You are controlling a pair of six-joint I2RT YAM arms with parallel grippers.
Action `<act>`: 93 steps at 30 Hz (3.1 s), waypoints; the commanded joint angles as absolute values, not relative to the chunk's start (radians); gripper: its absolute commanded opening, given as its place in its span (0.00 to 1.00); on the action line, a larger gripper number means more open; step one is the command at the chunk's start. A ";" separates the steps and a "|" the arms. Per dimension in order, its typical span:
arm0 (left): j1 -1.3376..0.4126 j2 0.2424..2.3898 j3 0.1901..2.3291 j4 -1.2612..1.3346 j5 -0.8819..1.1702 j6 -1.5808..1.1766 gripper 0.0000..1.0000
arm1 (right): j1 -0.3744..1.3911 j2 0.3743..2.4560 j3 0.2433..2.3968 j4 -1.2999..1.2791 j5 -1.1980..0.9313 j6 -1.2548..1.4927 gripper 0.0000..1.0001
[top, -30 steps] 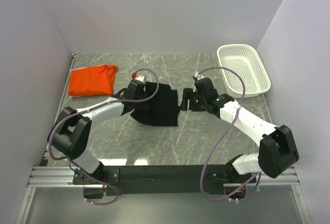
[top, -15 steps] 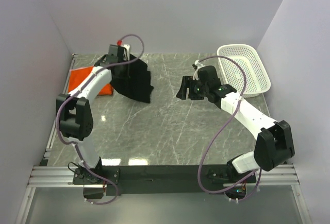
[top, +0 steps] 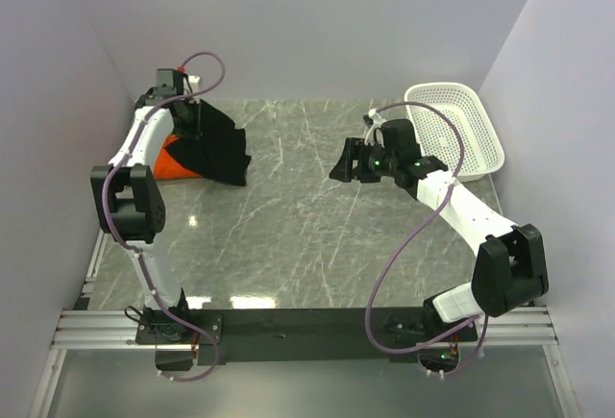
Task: Fold and stack the t-shirts
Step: Neatly place the folded tshirt to the corner
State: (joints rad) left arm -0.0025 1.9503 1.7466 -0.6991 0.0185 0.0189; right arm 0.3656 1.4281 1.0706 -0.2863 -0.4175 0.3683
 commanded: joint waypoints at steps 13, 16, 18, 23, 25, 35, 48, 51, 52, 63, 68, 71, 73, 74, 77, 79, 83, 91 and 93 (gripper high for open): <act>0.233 1.966 1.807 -0.677 0.241 0.060 0.00 | 0.359 1.427 1.040 -0.224 -0.503 0.348 0.75; 0.276 1.980 1.813 -0.654 0.245 0.043 0.00 | 0.360 1.424 1.035 -0.225 -0.499 0.348 0.75; 0.299 1.979 1.796 -0.612 0.281 0.029 0.00 | 0.357 1.422 1.037 -0.227 -0.499 0.347 0.75; 0.347 1.999 1.793 -0.563 0.246 0.006 0.00 | 0.359 1.425 1.035 -0.224 -0.499 0.347 0.75; 0.366 2.006 1.781 -0.535 0.218 0.008 0.00 | 0.359 1.428 1.034 -0.224 -0.500 0.347 0.75; 0.414 2.069 1.789 -0.485 0.015 -0.127 0.32 | 0.359 1.427 1.031 -0.230 -0.499 0.341 0.75; 0.309 1.780 1.727 -0.448 -0.216 -0.213 0.99 | 0.359 1.404 1.025 -0.238 -0.486 0.336 0.75; 0.258 1.677 1.701 -0.451 -0.261 -0.247 0.99 | 0.359 1.391 1.025 -0.244 -0.482 0.333 0.76; 0.249 1.625 1.689 -0.449 -0.258 -0.264 0.99 | 0.359 1.387 1.023 -0.247 -0.476 0.331 0.76; -0.200 1.250 1.217 -0.293 -0.353 -0.461 0.99 | 0.357 1.304 0.999 -0.265 -0.350 0.333 0.76; -0.411 1.151 1.033 -0.193 -0.371 -0.534 0.99 | 0.338 1.269 0.970 -0.265 -0.281 0.334 0.77; -0.529 1.143 0.968 -0.155 -0.376 -0.551 0.99 | 0.325 1.234 0.936 -0.246 -0.242 0.345 0.77; -0.598 1.150 0.945 -0.141 -0.391 -0.560 0.99 | 0.321 1.210 0.901 -0.230 -0.201 0.356 0.77; -0.618 1.152 0.934 -0.132 -0.396 -0.555 0.99 | 0.318 1.189 0.888 -0.216 -0.187 0.359 0.77; -0.670 1.155 0.904 -0.112 -0.410 -0.558 0.99 | 0.318 1.157 0.862 -0.221 -0.140 0.365 0.77; -0.680 1.147 0.881 -0.101 -0.411 -0.560 0.99 | 0.316 1.131 0.848 -0.225 -0.112 0.374 0.77; -0.683 1.118 0.859 -0.106 -0.408 -0.543 0.99 | 0.314 1.074 0.816 -0.207 -0.086 0.397 0.76; -0.681 1.046 0.836 -0.140 -0.440 -0.531 0.99 | 0.316 1.035 0.785 -0.209 -0.075 0.390 0.77; -0.683 1.039 0.835 -0.150 -0.454 -0.525 0.99 | 0.316 1.034 0.785 -0.218 -0.074 0.387 0.76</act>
State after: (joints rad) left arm -0.6785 1.0653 0.8398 -0.1623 -0.4168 -0.5377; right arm 0.3214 1.0515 0.7895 -0.2401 -0.0975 0.3920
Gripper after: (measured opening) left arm 0.994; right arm 0.765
